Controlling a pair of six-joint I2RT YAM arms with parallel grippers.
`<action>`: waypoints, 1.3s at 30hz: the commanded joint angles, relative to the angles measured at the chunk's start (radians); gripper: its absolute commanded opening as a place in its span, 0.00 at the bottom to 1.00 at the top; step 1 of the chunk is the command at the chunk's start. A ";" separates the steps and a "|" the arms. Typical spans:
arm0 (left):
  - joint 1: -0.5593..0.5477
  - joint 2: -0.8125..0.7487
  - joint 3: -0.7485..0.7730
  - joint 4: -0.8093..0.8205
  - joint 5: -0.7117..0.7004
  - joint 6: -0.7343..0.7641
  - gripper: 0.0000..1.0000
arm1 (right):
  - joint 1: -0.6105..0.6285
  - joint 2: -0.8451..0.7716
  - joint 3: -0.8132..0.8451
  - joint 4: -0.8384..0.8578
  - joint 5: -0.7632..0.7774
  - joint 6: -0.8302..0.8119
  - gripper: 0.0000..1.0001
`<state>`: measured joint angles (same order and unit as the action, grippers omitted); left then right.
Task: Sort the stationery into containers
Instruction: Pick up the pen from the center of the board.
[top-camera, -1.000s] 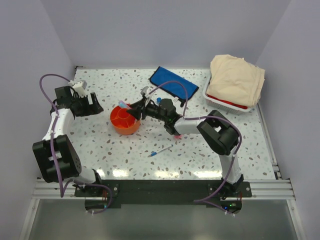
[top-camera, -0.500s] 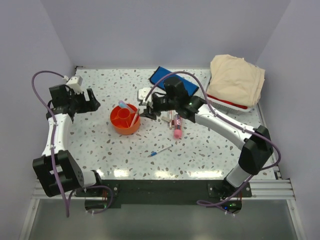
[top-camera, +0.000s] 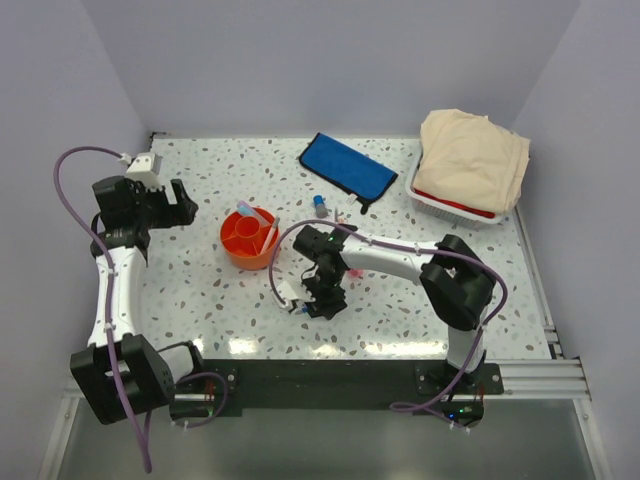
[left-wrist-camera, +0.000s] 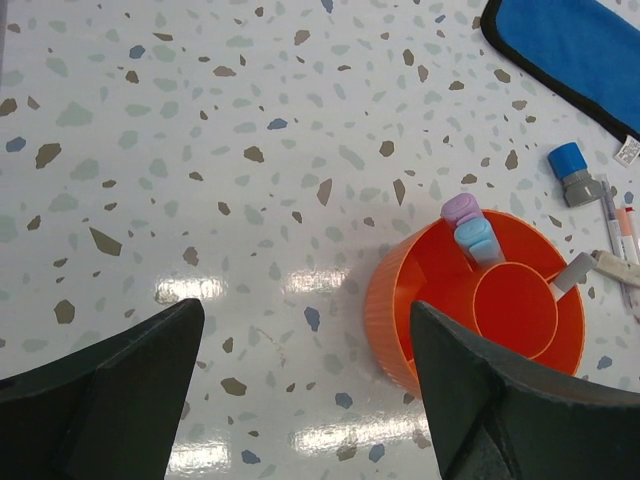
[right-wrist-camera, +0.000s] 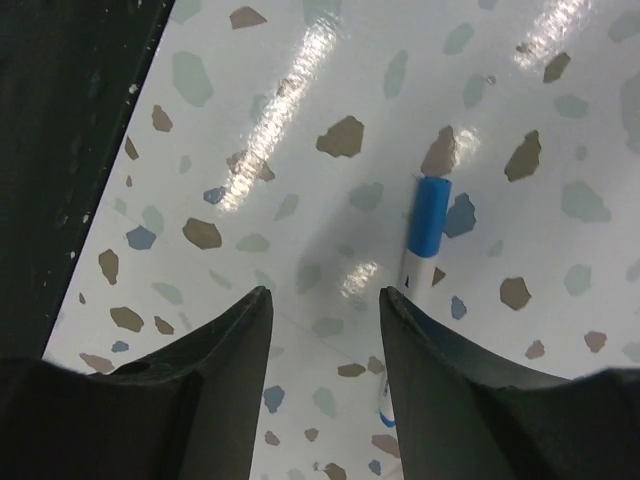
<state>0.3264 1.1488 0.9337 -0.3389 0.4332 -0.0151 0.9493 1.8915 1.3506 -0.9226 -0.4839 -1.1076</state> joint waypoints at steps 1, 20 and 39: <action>0.007 -0.040 -0.009 0.009 -0.008 0.044 0.89 | 0.028 -0.014 -0.004 0.065 0.033 0.035 0.49; 0.007 -0.012 -0.029 0.028 0.036 0.044 0.89 | 0.046 0.050 -0.034 0.219 0.128 0.176 0.45; 0.007 -0.038 -0.056 0.017 0.019 0.087 0.89 | 0.140 0.133 -0.153 0.370 0.363 0.293 0.25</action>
<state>0.3264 1.1347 0.8764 -0.3470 0.4427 0.0452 1.0534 1.9099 1.2533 -0.5945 -0.2272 -0.8639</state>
